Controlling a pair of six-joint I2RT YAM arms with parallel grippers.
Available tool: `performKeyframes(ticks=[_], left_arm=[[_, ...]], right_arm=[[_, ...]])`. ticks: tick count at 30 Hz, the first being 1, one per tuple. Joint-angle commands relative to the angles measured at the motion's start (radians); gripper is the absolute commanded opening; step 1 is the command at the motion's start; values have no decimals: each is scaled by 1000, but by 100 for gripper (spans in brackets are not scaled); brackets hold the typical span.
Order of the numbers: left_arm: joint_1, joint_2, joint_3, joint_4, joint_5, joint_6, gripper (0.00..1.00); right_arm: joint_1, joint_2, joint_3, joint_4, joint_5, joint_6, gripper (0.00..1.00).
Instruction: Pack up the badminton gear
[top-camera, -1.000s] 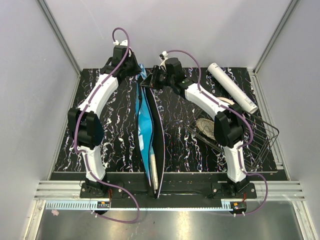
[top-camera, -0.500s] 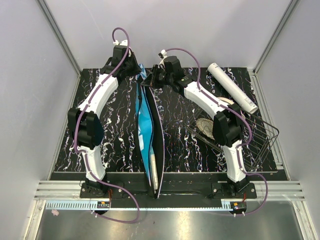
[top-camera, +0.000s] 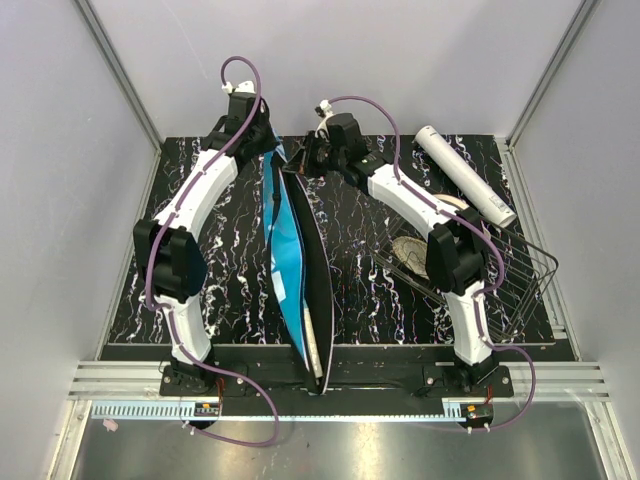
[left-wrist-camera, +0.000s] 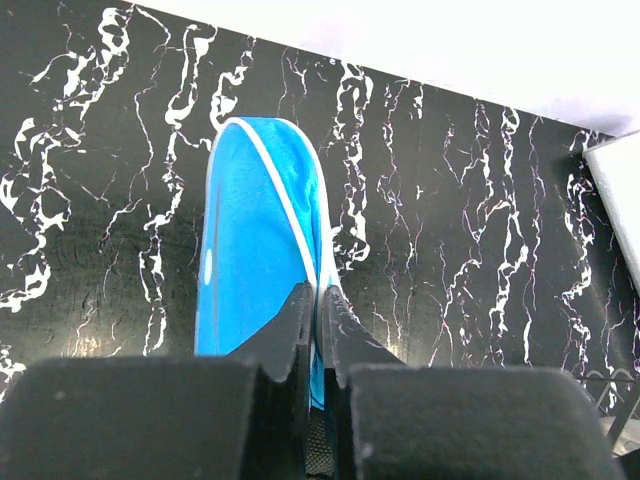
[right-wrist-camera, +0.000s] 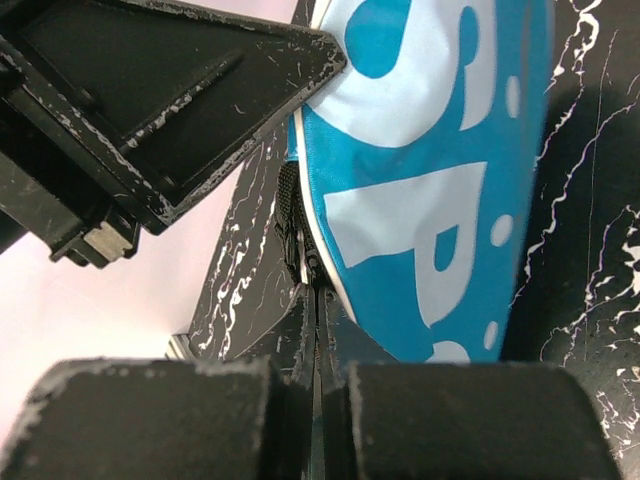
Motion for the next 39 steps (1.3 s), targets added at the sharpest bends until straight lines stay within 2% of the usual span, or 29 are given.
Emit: performKeyframes(ticks=[1,9,13,17,22,27,32,36,39], left_arm=[[24,-69,21,56,-144,5,0],[34,-90,1,98,-112,6,0],[38,-103,-2,112,5,11,0],[35,-127,-40,131,84,13,0],[35,-137,-45,119,99,66,0],[35,-130,-42,113,103,95,0],[37,-129,-42,113,138,91,0],[34,-132,-45,107,152,91,0],[32,-132,-49,108,163,83,0]], right_arm=[[-5,-86,-56,-22,-35,-46,0],[6,-125,-159,13,-85,-103,0],[8,-83,-137,10,-95,-182,0],[14,-28,-42,-85,8,-305,0],[24,-14,33,-232,180,-431,3],[28,-52,-19,-219,168,-448,4],[32,-34,7,-223,175,-451,6],[40,0,95,-275,221,-485,14],[44,38,168,-314,240,-506,13]])
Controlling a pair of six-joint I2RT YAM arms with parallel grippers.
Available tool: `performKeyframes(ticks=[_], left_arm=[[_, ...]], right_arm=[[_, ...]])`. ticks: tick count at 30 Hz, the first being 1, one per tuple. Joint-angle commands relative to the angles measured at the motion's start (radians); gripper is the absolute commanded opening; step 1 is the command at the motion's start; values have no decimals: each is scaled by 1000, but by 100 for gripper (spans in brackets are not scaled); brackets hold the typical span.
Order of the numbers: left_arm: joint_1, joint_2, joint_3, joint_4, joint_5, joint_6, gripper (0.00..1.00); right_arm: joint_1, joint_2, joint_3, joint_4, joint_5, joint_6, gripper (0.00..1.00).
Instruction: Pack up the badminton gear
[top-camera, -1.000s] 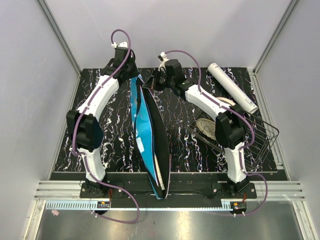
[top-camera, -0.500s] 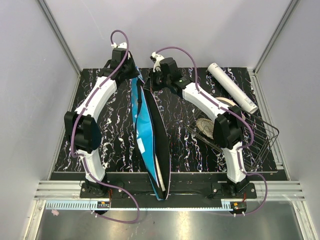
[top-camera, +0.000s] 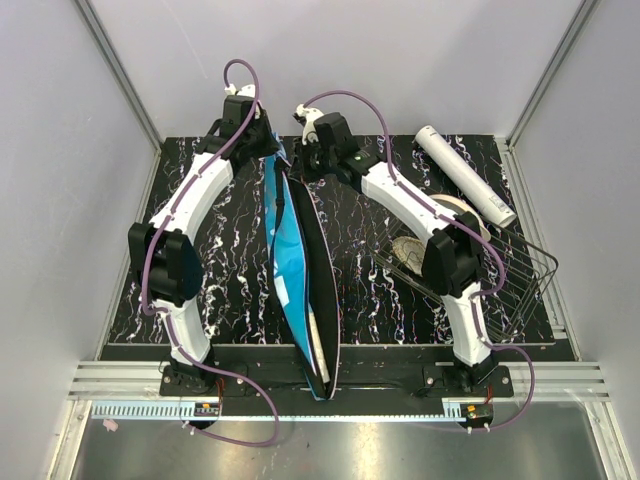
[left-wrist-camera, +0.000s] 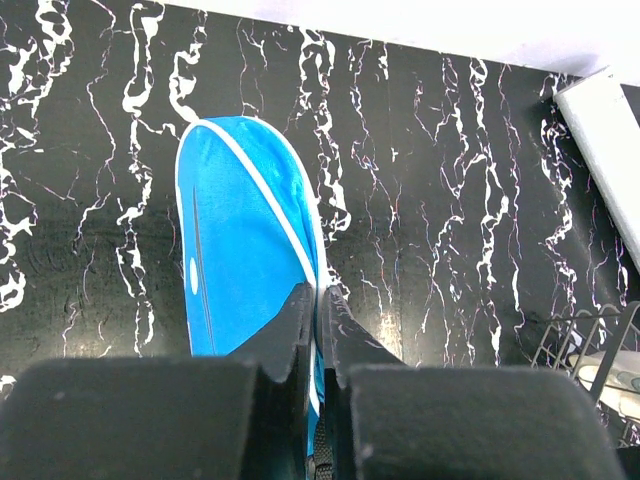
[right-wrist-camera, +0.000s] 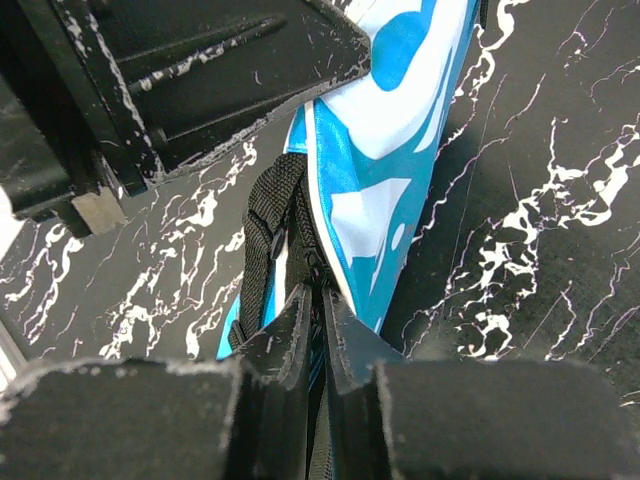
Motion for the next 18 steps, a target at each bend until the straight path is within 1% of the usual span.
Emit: performKeyframes(ticks=[1,4,7,10,12,15,16,18], left_arm=[[16,-87,15,91,31,19,0],[15,-85,14,91,36,15,0],[13,-83,12,92,38,16,0],[13,-82,11,89,25,22,0],[13,-82,12,86,4,23,0],[27,-88,9,91,-68,9,0],[31,-88,6,95,-108,3,0],[50,-90,-2,121,-148,-10,0]], right_arm=[[-4,66,116,-132,115,-76,13],[1,92,169,-167,137,-87,10],[2,108,197,-170,115,-81,10],[10,115,225,-195,135,-88,0],[12,106,212,-202,137,-85,0],[12,53,156,-206,120,-62,0],[12,39,136,-204,106,-36,0],[12,-4,70,-192,28,-12,0]])
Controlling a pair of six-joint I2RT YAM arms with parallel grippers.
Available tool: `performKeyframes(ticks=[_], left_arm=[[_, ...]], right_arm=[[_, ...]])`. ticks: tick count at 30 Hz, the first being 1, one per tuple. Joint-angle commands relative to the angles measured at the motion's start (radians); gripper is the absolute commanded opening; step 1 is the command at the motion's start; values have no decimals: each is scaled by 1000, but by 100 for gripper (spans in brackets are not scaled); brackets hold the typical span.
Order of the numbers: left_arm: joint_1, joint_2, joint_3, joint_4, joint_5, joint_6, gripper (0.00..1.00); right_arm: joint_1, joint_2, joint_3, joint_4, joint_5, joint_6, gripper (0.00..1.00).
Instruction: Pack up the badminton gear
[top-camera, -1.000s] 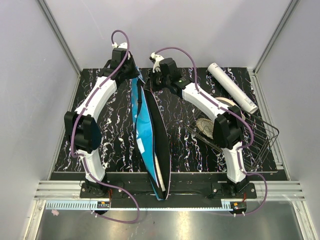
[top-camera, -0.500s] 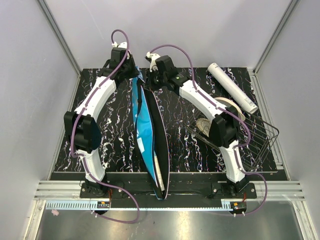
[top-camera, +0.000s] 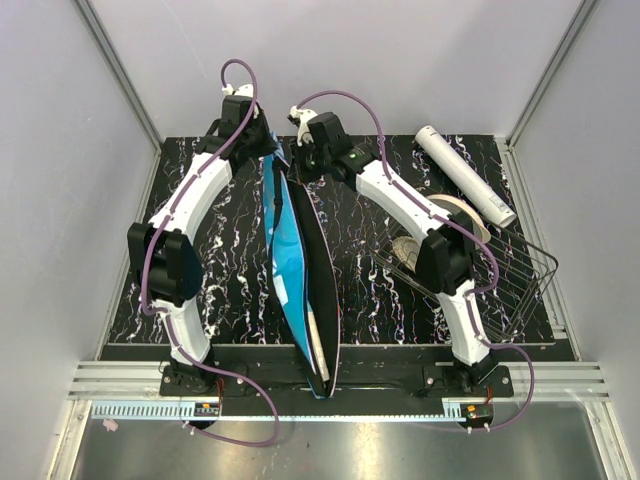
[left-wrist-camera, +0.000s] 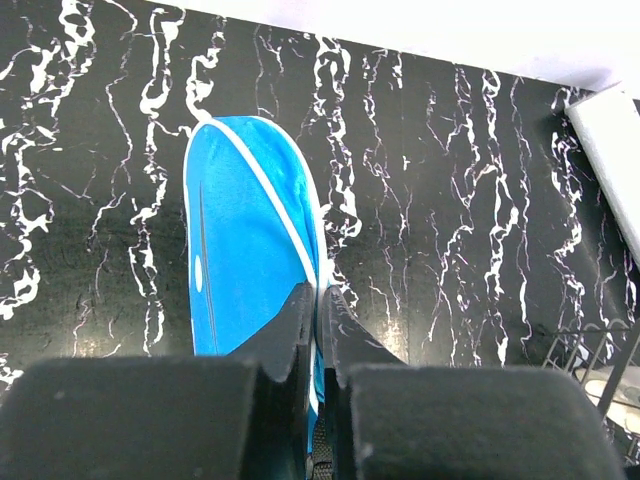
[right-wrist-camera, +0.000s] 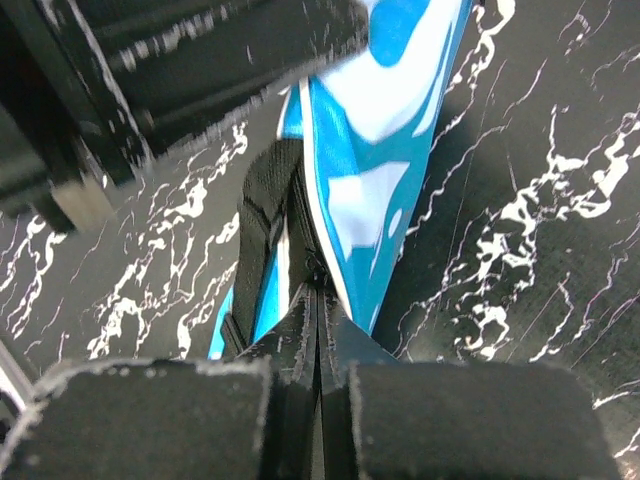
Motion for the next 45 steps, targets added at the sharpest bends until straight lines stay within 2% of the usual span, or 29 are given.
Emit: performKeyframes(ticks=[1,8,17,27,31,40,43,45], left_arm=[[49,-87,-1,123,-153,-14,0],[141,-68,10,186,-140,-97,0],[293,-11,73,207,-134,-190,0],[413,119,182,189,-33,-190,0],[422,125,188,199,-46,-167,0],[423,142,212,167,-98,-117,0],[422,142,212,161,-79,-121,0],[422,137,211,157,-57,-124,0]], right_arm=[[-8,-95,-113,-54,-46,58,0],[-8,-189,-335,103,-298,204,0],[-8,-392,-656,199,-398,210,0],[-8,-808,-1180,224,-410,150,0],[-7,-909,-1357,193,-367,161,0],[-8,-1017,-1575,192,-303,280,0],[-7,-1025,-1568,189,-310,287,0],[-7,-1067,-1532,166,-284,256,8]])
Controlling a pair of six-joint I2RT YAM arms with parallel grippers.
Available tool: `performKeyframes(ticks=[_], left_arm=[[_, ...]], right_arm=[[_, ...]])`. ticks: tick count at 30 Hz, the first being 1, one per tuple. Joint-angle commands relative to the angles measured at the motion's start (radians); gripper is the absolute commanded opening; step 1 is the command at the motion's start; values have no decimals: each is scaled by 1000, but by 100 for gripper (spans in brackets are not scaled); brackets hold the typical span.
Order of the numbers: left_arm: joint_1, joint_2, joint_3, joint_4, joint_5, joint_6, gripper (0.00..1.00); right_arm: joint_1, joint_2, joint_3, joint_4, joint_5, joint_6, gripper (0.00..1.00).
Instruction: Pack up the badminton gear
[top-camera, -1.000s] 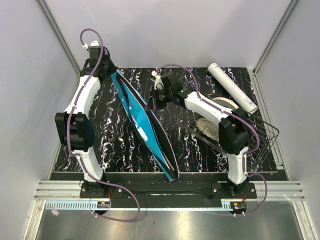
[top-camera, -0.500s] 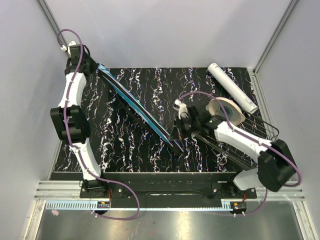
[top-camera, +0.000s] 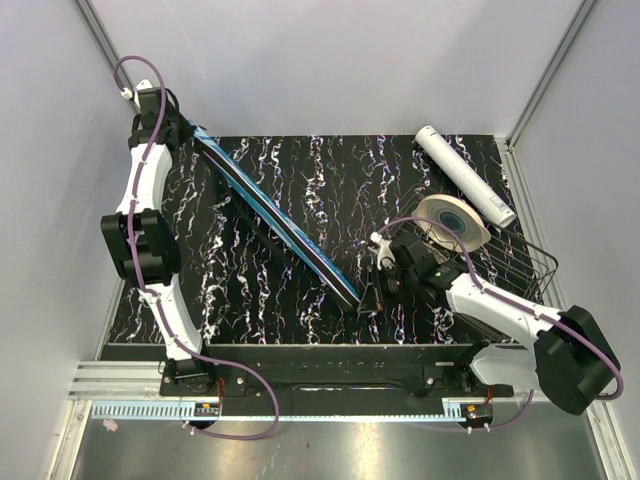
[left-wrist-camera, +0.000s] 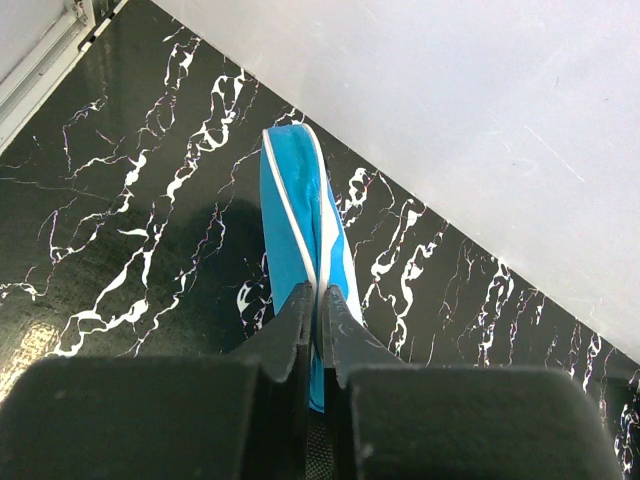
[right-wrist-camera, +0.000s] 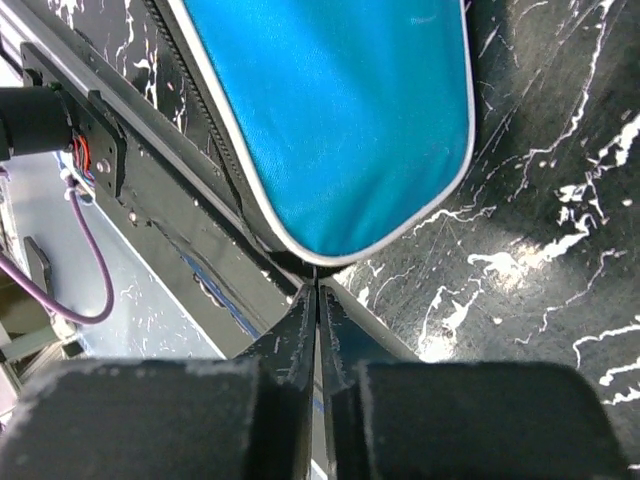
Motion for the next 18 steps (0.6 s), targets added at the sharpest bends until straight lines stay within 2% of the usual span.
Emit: performKeyframes(ticks=[1,2,5,7,10,13,14,15,16,18], left_arm=[[13,-18,63,106,-12,19,0],[14,-26,60,101,2,19,0],[16,-23,60,87,101,28,0],[14,0,101,34,203,39,0],[14,52,189,-132,235,68,3],[14,0,124,-170,165,108,27],[14,-24,105,-181,134,129,45],[14,-47,91,-210,72,140,51],[14,-100,56,-219,50,148,64],[11,-154,10,-248,-20,180,76]], right_arm=[[2,-83,84,-88,69,-23,14],[4,-95,110,-100,88,-58,28],[2,-63,205,-107,152,-111,48],[2,-28,279,-108,183,-120,51],[2,17,337,-76,186,-116,54],[2,36,360,-42,171,-97,56],[2,44,365,-42,169,-96,56],[2,46,368,-39,168,-97,56],[2,46,365,-41,172,-96,56],[2,46,362,-44,175,-96,57]])
